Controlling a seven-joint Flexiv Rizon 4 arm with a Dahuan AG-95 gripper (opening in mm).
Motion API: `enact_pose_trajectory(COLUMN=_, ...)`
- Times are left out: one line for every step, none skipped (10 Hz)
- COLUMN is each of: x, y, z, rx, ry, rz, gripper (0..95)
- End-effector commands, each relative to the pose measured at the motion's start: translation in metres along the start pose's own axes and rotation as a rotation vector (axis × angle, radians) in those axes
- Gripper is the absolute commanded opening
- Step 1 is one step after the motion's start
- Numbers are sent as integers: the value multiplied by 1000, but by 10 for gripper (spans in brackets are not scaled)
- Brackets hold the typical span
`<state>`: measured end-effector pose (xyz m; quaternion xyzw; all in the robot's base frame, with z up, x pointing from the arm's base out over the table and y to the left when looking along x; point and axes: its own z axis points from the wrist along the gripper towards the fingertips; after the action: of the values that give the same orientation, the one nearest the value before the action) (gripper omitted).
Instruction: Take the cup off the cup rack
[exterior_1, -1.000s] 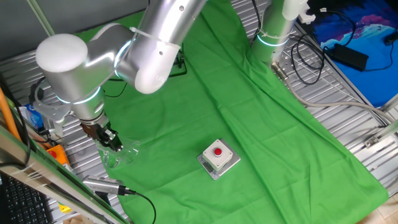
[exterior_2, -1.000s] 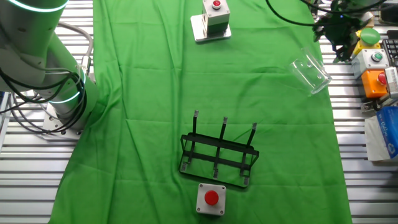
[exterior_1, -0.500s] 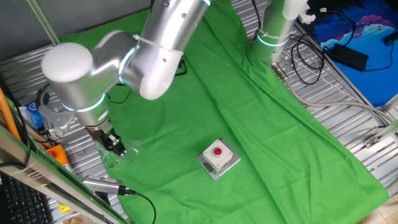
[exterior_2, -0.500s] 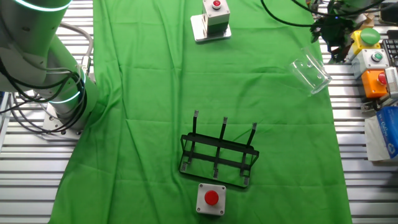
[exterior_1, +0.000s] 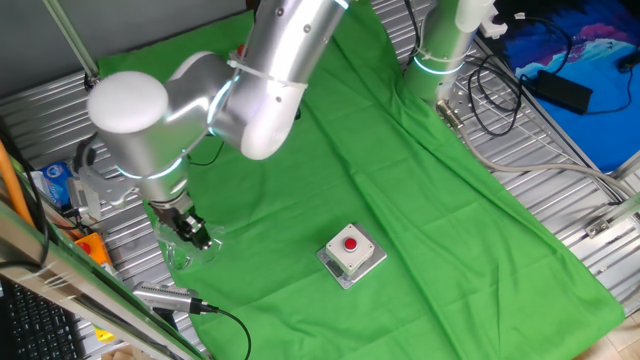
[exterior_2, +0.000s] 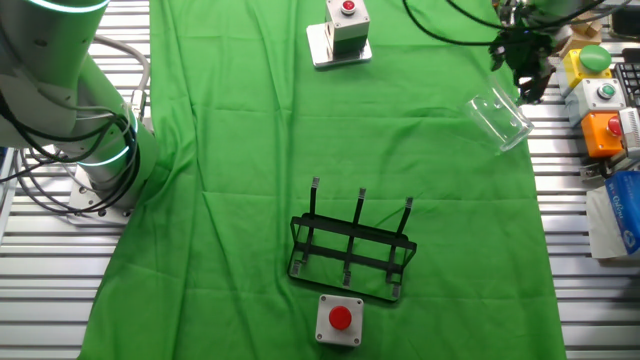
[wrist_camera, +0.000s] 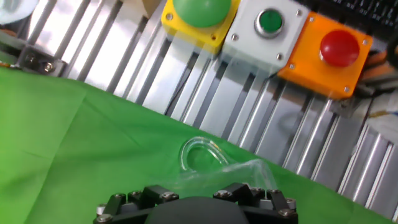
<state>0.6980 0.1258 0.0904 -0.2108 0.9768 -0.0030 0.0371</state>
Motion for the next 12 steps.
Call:
enact_pose_trajectory(x=3, y=0, z=1, rx=1, ry=-1, rz=0, gripper=760)
enact_pose_trajectory(x=4, y=0, z=2, rx=0, ry=-2, rz=5, gripper=760)
enact_pose_trajectory(x=6, y=0, z=3, rx=-1, ry=-2, rz=12, gripper=760)
enact_pose_trajectory(x=6, y=1, z=3, rx=-1, ry=-3, rz=15, gripper=760)
enact_pose_trajectory(x=7, y=2, z=4, rx=-1, ry=-4, rz=18, gripper=760)
enact_pose_trajectory(x=7, y=2, z=4, rx=1, ry=-5, rz=23, gripper=760)
enact_pose_trajectory(x=7, y=2, z=4, rx=1, ry=-8, rz=24, gripper=760)
enact_pose_trajectory(x=8, y=1, z=4, rx=0, ry=-12, rz=26, gripper=760)
enact_pose_trajectory(x=8, y=1, z=5, rx=-1, ry=-14, rz=28, gripper=760)
enact_pose_trajectory(x=9, y=1, z=6, rx=-1, ry=-19, rz=28, gripper=760)
enact_pose_trajectory(x=10, y=0, z=8, rx=1, ry=-25, rz=25, gripper=760)
enact_pose_trajectory(x=11, y=0, z=10, rx=4, ry=-30, rz=22, gripper=760)
